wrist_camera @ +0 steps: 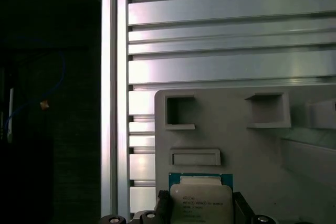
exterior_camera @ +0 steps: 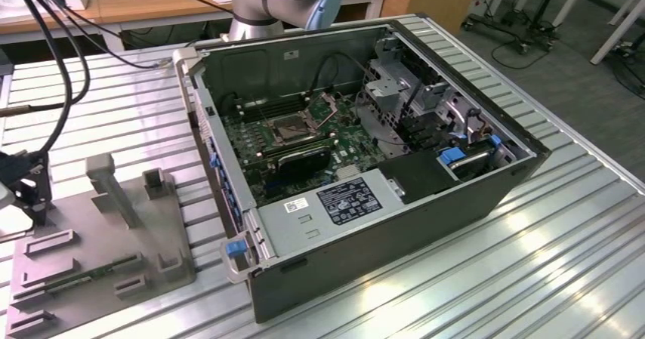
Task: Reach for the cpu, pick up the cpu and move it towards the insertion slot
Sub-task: 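Pick up the cpu and move it towards the insertion slot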
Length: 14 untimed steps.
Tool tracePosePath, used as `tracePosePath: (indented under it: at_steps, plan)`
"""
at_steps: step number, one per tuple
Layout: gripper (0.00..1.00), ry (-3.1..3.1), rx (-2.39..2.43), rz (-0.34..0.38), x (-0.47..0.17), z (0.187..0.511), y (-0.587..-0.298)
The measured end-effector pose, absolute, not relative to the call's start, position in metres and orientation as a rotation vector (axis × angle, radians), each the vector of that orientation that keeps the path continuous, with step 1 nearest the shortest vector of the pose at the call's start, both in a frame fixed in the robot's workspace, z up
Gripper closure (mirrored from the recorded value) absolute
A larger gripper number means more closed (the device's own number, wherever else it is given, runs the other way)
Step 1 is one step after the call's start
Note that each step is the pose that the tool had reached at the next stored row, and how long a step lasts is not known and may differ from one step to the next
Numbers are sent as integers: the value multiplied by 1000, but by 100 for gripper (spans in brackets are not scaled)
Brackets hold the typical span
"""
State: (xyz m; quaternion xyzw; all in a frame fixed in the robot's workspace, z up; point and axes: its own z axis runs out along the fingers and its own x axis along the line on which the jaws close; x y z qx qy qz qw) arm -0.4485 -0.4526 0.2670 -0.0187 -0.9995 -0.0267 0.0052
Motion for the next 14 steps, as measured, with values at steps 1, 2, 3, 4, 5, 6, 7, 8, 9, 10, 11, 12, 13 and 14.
tracePosePath:
  at_steps: [1, 2, 3, 4, 5, 6, 7, 8, 9, 10, 11, 12, 13, 14]
  plan:
    - [45, -3129, -59, -84, -448, 268, -453]
    - [45, -3130, -59, -85, -448, 268, -453]
    - [45, -3129, -59, -86, -448, 269, -453]
    - [45, -3129, -59, -86, -448, 270, -453]
    - [45, -3129, -59, -87, -448, 270, -453]
    - [45, -3129, -59, -87, -448, 271, -453]
    - [45, -3129, -59, -87, -448, 271, -453]
    - [45, -3129, -59, -88, -448, 272, -453]
    - [45, -3129, -59, -88, -448, 273, -453]
    - [45, -3129, -59, -88, -448, 273, -453]
    - [45, -3129, -59, -89, -448, 274, -453]
    - [45, -3129, -59, -89, -449, 275, -453]
    - [45, -3129, -59, -89, -448, 275, -453]
    - [45, -3129, -59, -89, -448, 276, -453]
